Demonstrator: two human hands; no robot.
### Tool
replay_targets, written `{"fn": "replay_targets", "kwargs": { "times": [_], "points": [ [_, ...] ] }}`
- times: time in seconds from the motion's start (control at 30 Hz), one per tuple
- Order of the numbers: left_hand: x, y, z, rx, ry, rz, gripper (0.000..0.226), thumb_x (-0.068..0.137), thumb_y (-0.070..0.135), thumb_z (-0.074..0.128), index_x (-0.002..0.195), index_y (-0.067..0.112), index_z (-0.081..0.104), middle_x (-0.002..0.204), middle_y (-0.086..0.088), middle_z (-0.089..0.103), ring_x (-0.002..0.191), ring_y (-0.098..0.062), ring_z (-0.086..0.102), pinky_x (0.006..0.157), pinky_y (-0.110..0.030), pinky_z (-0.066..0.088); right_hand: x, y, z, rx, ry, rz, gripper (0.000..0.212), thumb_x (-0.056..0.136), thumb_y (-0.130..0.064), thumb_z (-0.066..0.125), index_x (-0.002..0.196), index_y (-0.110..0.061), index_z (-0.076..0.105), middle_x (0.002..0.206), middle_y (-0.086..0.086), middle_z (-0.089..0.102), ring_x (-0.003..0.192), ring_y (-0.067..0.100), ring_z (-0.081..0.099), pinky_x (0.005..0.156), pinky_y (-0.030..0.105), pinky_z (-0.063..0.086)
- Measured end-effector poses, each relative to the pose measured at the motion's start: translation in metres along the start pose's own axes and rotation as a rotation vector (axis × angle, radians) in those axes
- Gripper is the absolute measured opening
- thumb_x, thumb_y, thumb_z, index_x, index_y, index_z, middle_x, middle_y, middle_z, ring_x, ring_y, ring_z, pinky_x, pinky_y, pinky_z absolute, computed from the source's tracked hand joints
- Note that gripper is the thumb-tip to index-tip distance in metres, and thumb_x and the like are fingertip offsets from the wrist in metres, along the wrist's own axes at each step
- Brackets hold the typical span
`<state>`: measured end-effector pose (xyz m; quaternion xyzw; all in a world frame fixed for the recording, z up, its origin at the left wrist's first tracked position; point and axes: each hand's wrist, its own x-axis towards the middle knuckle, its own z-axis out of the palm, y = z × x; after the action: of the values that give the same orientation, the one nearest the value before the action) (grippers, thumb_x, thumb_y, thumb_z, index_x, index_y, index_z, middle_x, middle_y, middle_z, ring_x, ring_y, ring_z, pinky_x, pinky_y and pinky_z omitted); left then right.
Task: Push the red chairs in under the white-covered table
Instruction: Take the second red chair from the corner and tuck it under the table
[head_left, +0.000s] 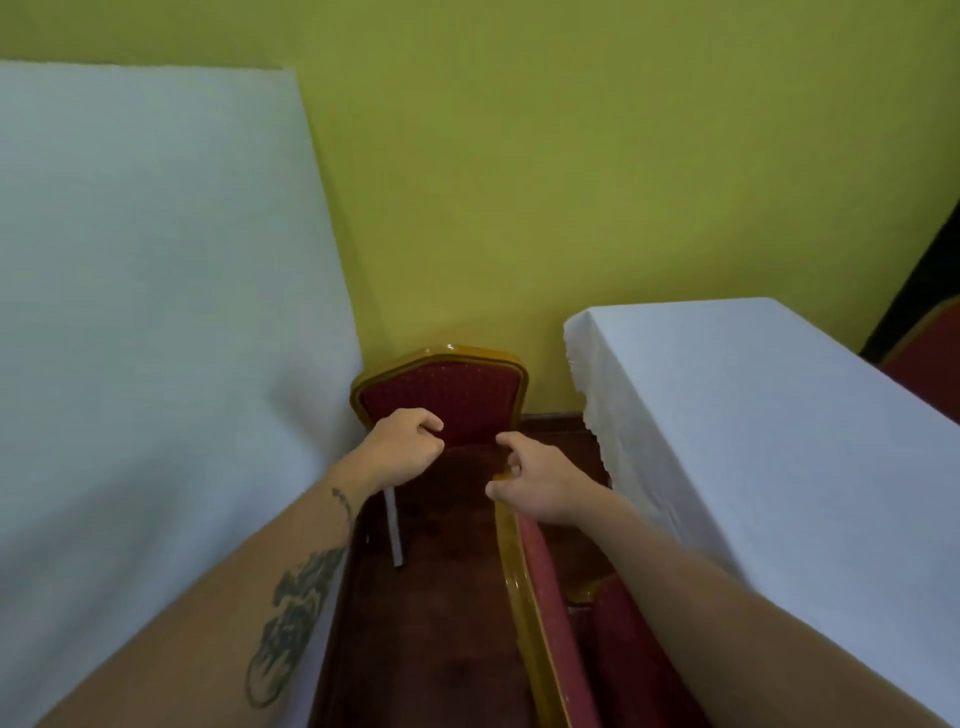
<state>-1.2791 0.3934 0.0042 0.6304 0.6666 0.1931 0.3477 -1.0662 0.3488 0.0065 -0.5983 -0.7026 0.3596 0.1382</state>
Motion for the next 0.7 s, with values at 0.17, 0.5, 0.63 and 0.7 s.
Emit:
{"fn": "replay_targets", "kwargs": {
  "times": [0.17,0.5,0.63,0.7],
  "points": [
    [0.059,-0.009,-0.039,-0.022,0.124,0.049,0.02,0.09,0.015,0.055,0.093,0.033,0.064,0.095,-0.004,0.073,0.083,-0.022,0.073,0.083,-0.038,0.06,0.078,-0.022,-0.021,-0.058,-0.004,0.002,0.078,0.092,-0.027,0.066,0.16,-0.019,0.028,0.153,0.011,0.046,0.128,0.027,0.055,0.097,0.037,0.05],
    [0.216,-0.018,-0.07,0.146,0.021,0.071,0.06,0.072,0.018,0.057,0.131,0.025,0.061,0.129,-0.002,0.063,0.116,-0.026,0.06,0.099,-0.039,0.05,0.243,-0.053,-0.028,-0.427,0.01,0.123,0.079,0.085,-0.028,0.062,0.156,-0.013,0.03,0.149,0.017,0.038,0.142,0.042,0.032,0.112,0.053,0.038],
    [0.257,-0.03,-0.062,0.299,-0.102,0.039,0.068,0.078,0.016,0.059,0.144,0.027,0.049,0.139,-0.003,0.053,0.134,-0.031,0.048,0.113,-0.057,0.034,0.289,-0.045,-0.028,-0.548,0.001,0.185,0.082,0.086,-0.029,0.063,0.157,-0.015,0.026,0.152,0.017,0.034,0.143,0.042,0.029,0.115,0.056,0.034],
    [0.272,-0.041,-0.054,0.362,-0.142,0.057,0.049,0.08,0.014,0.058,0.126,0.029,0.06,0.123,-0.002,0.062,0.127,-0.033,0.054,0.113,-0.059,0.032,0.308,-0.035,-0.029,-0.585,0.001,0.203,0.084,0.085,-0.03,0.065,0.158,-0.015,0.025,0.153,0.016,0.036,0.144,0.04,0.03,0.116,0.055,0.034]
  ]
}}
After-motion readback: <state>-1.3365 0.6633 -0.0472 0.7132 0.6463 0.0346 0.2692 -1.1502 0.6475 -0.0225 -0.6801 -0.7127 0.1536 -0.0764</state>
